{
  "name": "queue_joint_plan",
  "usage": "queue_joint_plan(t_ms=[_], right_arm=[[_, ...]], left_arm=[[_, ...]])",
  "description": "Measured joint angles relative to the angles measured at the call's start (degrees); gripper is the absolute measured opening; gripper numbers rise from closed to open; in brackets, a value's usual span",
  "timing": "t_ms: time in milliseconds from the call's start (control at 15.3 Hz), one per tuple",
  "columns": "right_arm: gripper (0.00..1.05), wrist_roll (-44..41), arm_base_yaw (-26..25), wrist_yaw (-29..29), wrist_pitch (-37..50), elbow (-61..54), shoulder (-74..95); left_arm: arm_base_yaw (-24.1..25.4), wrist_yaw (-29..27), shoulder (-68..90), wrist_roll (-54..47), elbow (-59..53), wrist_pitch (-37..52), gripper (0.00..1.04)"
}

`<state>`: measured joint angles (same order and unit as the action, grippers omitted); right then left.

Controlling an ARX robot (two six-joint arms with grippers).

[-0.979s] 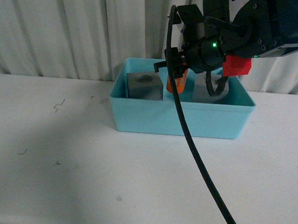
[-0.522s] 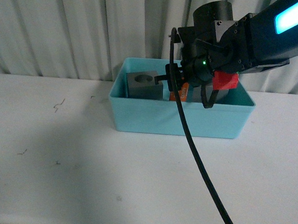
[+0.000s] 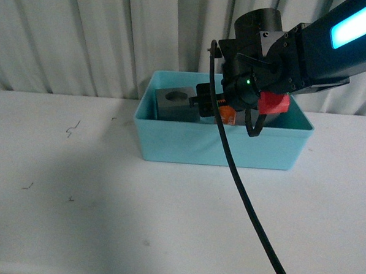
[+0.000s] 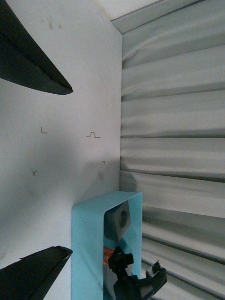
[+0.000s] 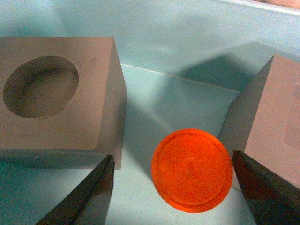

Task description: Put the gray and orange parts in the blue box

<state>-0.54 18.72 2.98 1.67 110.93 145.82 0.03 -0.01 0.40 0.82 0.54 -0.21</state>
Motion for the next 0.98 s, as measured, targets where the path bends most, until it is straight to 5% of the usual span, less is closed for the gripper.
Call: queue_joint_plan(t_ms=[131,587,783,979], right_arm=[[0.99,0.20,-0.02,0.09,1.44,-0.79,-0.02],[0.98,1.44,-0.44,-1.20,14.12,-15.65,-14.84],[0.98,2.71,-0.42,-2.58,21.79,-33.79,-35.89],[0.98,12.70,2.75,4.28,14.60,-60.28,-59.49]], left_arm=[[0.00,0.00,0.00,0.00,0.00,0.02,0.98],[0.00,-0.02,0.00,0.00,0.00,0.02,0.98],[0.00,-0.02,0.00,0.00,0.00,0.00,0.98],[0.00,-0.02,0.00,-0.02,0.00,0.00,0.98]])
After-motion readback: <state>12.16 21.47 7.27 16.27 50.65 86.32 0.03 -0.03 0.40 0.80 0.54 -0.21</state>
